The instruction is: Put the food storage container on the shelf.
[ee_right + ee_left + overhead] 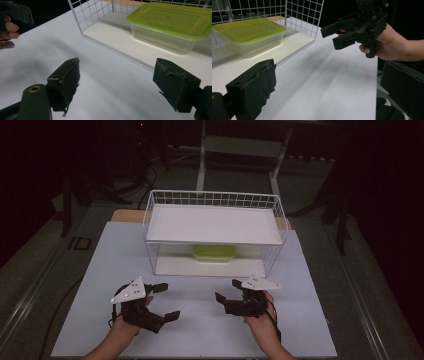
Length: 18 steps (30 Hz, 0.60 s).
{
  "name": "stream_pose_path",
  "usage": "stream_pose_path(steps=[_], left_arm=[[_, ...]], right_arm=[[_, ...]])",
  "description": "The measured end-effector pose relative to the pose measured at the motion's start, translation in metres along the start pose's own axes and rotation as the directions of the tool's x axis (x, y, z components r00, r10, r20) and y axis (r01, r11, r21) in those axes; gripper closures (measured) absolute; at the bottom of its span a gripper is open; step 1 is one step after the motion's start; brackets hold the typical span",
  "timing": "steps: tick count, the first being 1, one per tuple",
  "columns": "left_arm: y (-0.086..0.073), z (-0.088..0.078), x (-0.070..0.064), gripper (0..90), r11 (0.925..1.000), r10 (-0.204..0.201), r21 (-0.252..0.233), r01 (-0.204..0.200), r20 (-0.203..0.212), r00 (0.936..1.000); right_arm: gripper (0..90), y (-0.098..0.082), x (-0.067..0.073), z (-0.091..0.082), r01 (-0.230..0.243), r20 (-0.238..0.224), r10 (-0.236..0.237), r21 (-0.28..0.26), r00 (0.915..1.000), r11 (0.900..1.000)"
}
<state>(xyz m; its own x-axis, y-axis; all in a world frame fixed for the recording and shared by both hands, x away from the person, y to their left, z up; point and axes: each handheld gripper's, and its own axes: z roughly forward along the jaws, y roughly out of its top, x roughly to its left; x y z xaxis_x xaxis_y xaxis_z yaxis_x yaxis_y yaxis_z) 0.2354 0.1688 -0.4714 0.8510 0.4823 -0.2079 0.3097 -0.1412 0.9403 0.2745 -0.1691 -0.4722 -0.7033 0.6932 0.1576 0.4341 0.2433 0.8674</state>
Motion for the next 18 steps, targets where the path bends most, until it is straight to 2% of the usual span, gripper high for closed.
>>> stream_pose_path(steps=[5,13,18], left_arm=[[-0.005,-0.008,-0.005,0.9,1.0000,0.004,0.000,-0.004,-0.007,1.0000],[-0.013,-0.020,-0.009,0.9,0.9999,0.005,-0.009,-0.006,-0.043,0.9990],[-0.017,-0.026,-0.009,0.9,0.9999,0.010,-0.002,-0.010,-0.054,0.9985]], right_arm=[[21.4,-0.006,-0.001,-0.012,-0.004,-0.013,0.004,-0.008,0.9999,1.000],[21.5,-0.017,-0.002,-0.025,-0.014,-0.041,0.014,-0.018,0.9991,1.000],[21.7,-0.016,0.000,-0.033,0.004,-0.043,-0.006,-0.029,0.9991,1.000]])
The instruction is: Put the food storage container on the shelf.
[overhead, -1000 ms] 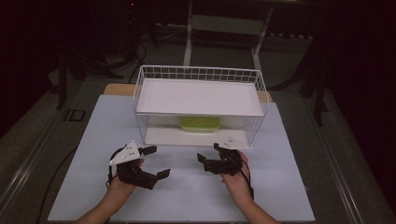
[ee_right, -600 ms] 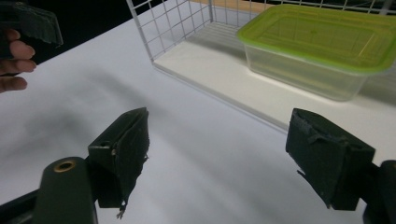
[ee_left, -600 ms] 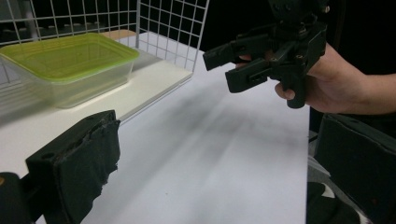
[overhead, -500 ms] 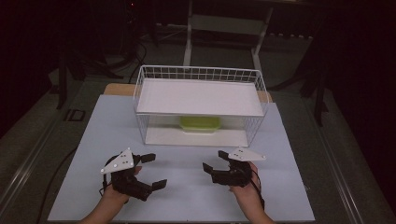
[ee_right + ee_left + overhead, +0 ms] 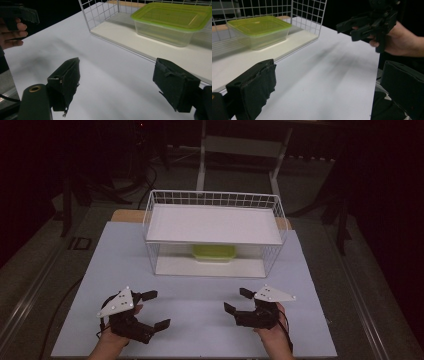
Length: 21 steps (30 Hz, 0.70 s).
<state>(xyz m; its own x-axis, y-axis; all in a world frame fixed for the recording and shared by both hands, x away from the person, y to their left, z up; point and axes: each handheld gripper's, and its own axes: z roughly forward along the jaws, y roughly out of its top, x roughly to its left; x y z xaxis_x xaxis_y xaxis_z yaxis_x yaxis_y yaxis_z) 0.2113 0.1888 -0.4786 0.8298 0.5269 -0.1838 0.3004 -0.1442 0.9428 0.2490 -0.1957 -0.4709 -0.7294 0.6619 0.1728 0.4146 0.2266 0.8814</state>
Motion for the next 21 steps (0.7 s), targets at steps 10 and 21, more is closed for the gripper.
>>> stream_pose_path(steps=[10,21], left_arm=[[-0.009,-0.010,0.004,0.9,0.9999,0.012,-0.001,-0.012,-0.036,0.9993],[-0.022,-0.004,0.008,0.9,0.9999,0.016,-0.003,-0.016,-0.030,0.9994]], right_arm=[[22.4,-0.010,-0.006,-0.008,0.057,-0.024,-0.056,0.028,0.9981,0.998],[19.3,-0.023,-0.020,-0.009,0.092,-0.082,-0.090,0.016,0.9926,0.996]])
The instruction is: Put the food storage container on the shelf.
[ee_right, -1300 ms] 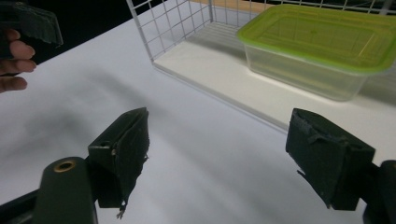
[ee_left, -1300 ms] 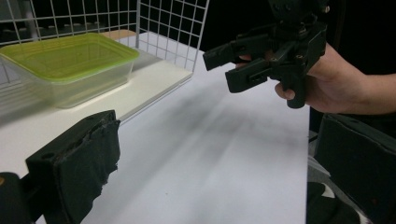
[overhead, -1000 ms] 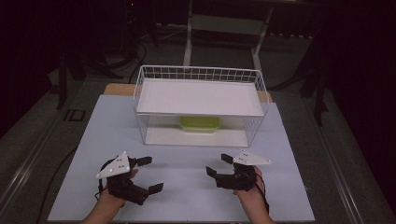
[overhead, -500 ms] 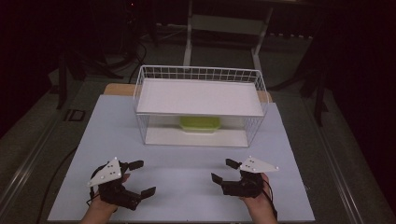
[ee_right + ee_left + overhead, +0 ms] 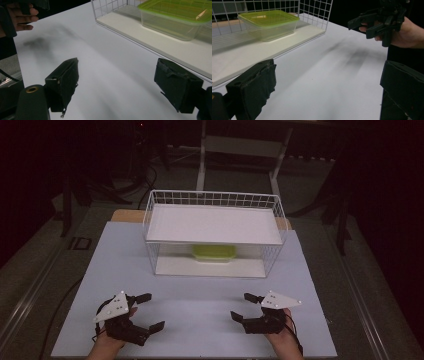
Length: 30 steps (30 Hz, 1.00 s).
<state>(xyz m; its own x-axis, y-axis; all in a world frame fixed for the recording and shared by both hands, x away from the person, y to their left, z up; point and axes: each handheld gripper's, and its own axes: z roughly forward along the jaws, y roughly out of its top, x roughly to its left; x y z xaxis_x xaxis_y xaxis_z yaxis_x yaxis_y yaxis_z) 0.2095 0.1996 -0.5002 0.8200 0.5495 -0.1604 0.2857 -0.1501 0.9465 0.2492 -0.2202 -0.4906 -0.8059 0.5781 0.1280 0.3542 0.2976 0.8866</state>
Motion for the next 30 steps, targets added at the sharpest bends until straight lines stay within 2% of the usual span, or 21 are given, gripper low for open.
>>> stream_pose_path(steps=[4,8,19,21,30], left_arm=[[-0.003,0.002,0.001,0.9,0.9998,0.019,-0.005,-0.019,0.001,0.9998],[-0.005,0.001,0.004,0.9,0.9998,0.004,-0.019,-0.004,-0.004,1.0000],[-0.010,0.009,0.003,0.9,1.0000,0.002,0.006,-0.002,0.036,0.9994],[-0.010,0.009,0.003,0.9,1.0000,0.004,0.003,-0.004,0.037,0.9993],[-0.010,0.007,0.006,0.9,1.0000,-0.002,0.000,0.002,0.018,0.9998]], right_arm=[[18.4,-0.005,-0.004,0.002,-0.003,-0.004,0.003,0.012,1.0000,1.000],[21.5,-0.008,-0.007,0.005,0.009,-0.027,-0.008,0.027,0.9996,1.000],[19.9,-0.010,-0.011,0.002,0.038,-0.036,-0.038,-0.021,0.9986,0.999],[19.5,-0.011,-0.011,0.002,0.048,-0.043,-0.049,-0.021,0.9979,0.999],[18.9,-0.013,-0.012,0.005,0.036,-0.048,-0.036,-0.004,0.9982,0.999]])
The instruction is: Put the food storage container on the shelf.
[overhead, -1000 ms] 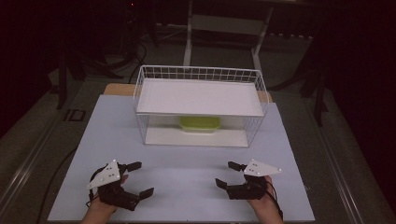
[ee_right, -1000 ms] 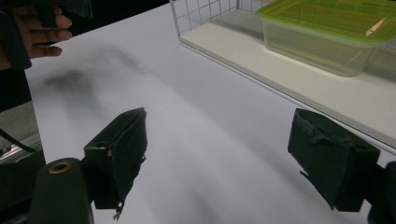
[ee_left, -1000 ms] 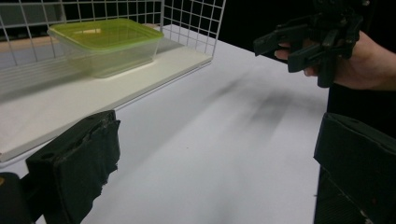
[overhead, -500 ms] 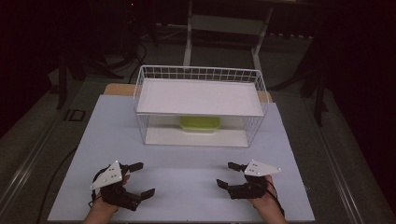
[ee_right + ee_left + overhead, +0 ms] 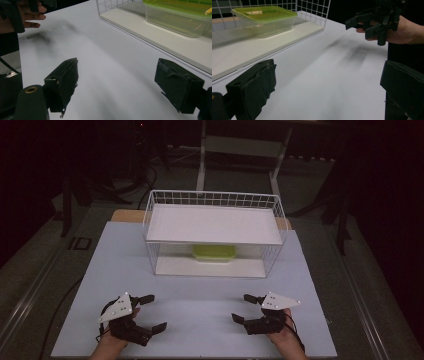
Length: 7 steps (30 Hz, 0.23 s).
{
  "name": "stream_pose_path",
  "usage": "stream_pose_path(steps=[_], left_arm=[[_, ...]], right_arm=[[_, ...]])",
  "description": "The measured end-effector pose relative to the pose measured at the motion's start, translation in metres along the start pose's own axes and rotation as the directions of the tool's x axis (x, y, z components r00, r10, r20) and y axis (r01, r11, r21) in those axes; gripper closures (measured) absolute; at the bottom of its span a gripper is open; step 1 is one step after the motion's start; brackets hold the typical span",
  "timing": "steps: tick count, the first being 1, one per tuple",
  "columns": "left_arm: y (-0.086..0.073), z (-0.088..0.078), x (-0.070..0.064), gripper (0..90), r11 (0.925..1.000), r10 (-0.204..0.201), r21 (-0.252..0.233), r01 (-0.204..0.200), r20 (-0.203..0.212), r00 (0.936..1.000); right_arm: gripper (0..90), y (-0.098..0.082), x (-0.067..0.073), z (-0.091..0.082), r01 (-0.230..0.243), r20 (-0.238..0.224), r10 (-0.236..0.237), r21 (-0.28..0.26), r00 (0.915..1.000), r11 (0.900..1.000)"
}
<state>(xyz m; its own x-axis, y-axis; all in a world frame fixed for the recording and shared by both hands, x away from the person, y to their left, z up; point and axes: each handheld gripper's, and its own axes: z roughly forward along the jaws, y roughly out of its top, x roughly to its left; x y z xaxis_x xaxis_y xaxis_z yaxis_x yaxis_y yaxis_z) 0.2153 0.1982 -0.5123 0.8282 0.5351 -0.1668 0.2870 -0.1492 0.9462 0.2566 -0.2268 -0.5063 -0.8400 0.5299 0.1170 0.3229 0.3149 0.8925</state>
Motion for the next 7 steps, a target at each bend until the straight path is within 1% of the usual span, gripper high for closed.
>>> stream_pose_path(steps=[7], left_arm=[[-0.0010,-0.0003,0.0017,0.9,1.0000,-0.006,0.001,0.006,-0.009,0.9999]], right_arm=[[18.9,-0.0013,-0.0011,0.0006,-0.017,-0.004,0.017,0.008,0.9998,1.000]])
